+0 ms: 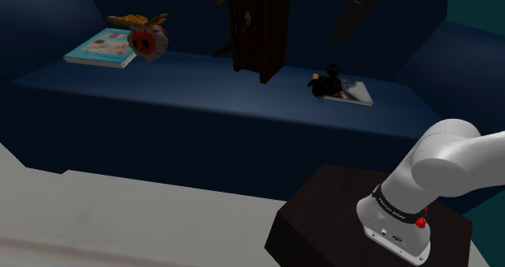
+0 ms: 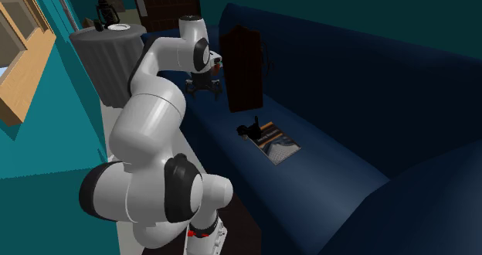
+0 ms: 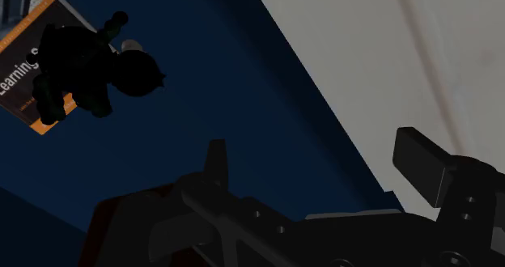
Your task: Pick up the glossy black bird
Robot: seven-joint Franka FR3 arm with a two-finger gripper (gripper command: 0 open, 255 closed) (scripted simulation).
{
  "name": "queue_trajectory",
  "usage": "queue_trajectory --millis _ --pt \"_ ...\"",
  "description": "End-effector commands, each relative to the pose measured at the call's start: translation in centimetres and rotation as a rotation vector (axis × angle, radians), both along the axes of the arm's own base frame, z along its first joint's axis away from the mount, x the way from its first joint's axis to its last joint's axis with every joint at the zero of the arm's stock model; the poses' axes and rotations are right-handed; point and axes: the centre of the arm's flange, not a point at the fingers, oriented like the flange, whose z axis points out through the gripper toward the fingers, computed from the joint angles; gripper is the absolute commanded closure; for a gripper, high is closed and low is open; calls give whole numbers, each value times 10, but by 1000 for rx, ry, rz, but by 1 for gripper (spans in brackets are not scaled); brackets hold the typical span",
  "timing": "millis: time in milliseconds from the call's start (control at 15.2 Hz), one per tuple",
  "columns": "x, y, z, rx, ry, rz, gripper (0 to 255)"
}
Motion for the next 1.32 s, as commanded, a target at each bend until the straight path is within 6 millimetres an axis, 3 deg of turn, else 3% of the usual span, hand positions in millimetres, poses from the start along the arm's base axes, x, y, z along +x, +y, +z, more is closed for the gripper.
queue_trajectory --millis 0,660,1254 --pt "0 0 0 0 0 0 0" --pt "61 -94 -60 -63 94 -102 0" --pt "103 -187 -113 -120 179 -194 0"
